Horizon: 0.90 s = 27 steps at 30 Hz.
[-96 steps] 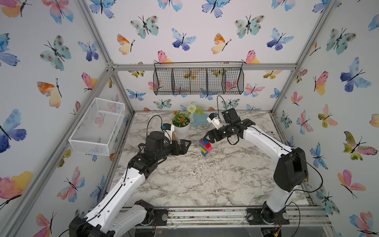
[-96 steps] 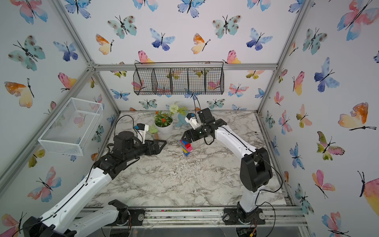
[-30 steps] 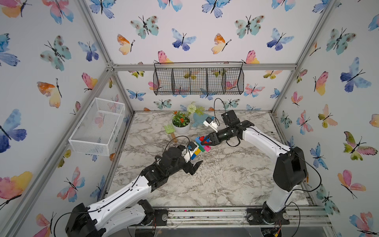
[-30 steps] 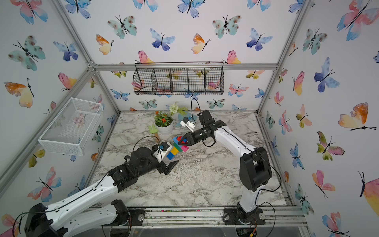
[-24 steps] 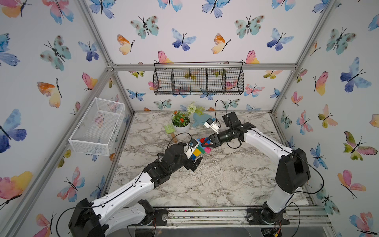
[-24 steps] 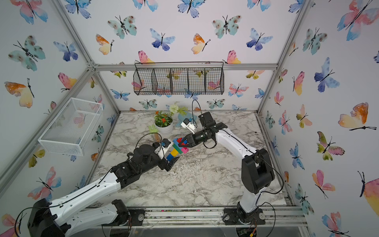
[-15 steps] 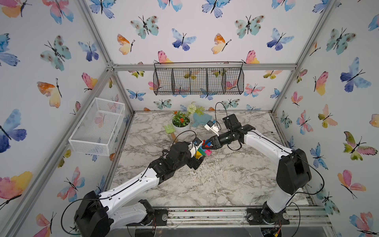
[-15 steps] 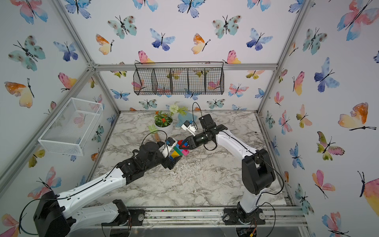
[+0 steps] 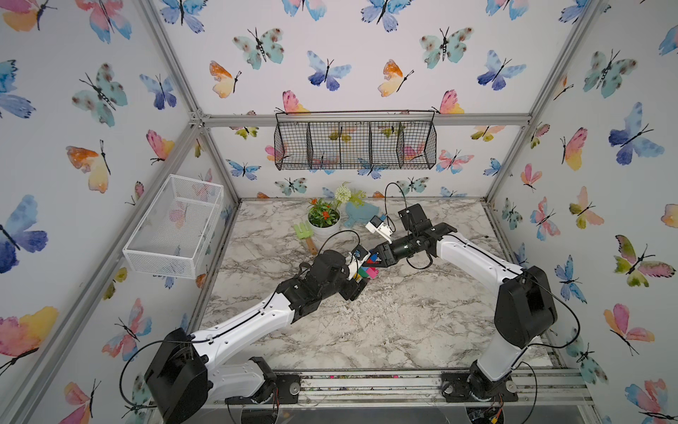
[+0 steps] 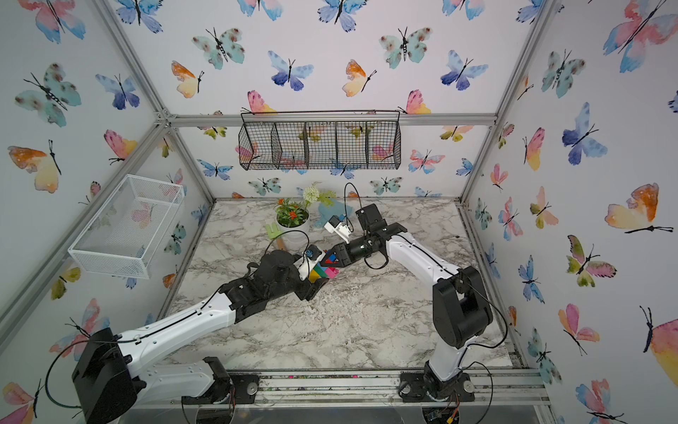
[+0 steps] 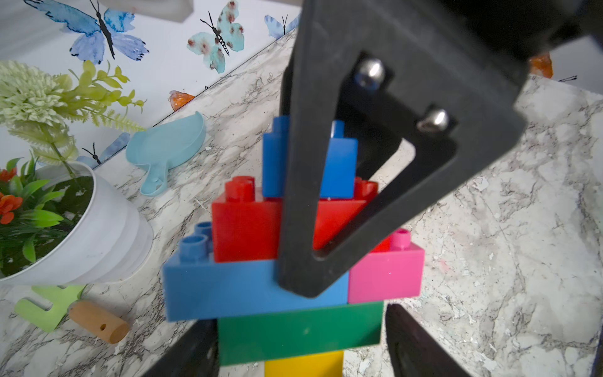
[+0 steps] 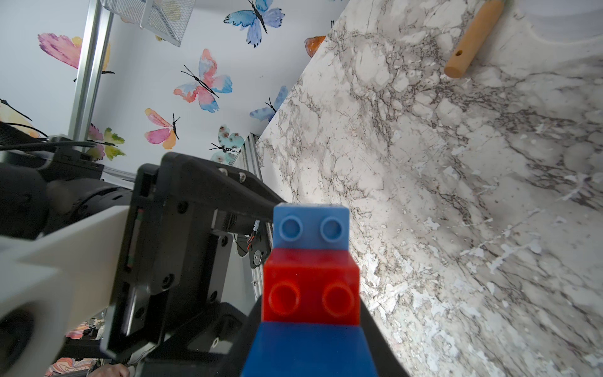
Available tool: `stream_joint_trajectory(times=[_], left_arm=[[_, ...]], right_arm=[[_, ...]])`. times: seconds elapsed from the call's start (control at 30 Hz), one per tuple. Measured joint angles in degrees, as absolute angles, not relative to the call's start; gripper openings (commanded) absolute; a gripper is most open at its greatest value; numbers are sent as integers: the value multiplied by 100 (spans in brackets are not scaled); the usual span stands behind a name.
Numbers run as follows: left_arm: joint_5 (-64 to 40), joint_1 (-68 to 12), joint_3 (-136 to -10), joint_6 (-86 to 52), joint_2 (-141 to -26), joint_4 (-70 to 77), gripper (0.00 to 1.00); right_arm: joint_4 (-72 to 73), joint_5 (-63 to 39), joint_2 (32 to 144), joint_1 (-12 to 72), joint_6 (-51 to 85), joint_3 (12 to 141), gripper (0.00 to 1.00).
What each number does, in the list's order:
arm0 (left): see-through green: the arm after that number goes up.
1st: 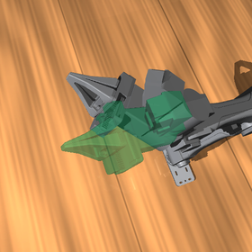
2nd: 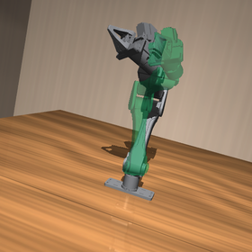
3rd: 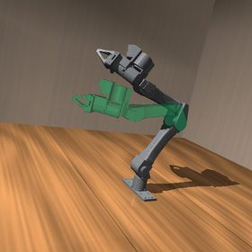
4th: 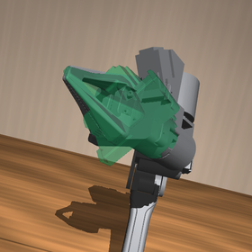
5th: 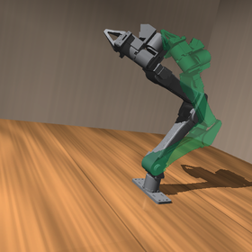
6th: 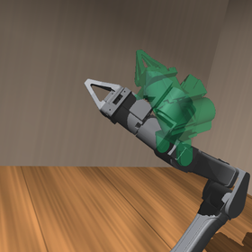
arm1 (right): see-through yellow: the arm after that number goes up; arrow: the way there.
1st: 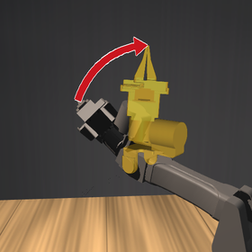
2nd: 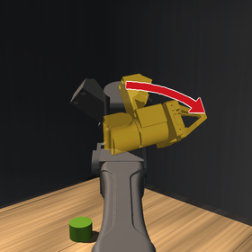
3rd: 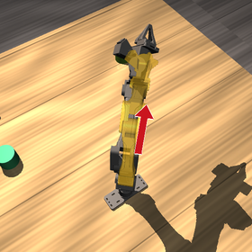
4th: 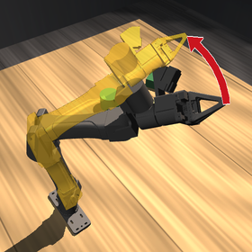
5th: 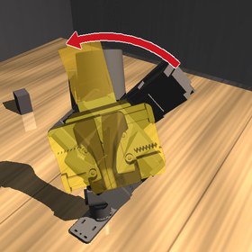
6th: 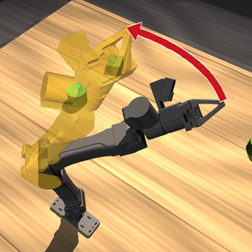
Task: Assemble a spoon with lego
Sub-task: Place the lego brick at the center of the board.
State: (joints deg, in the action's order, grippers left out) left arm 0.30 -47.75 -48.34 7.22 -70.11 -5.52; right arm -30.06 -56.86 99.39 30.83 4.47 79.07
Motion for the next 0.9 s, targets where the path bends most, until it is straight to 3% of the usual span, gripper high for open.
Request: stream_joint_trajectory(times=[0.9], left_arm=[[10,-4825,-5103,1052,-7293,-773,73]], right_arm=[[-3083,-5723,9942,3070,491,7841,25]])
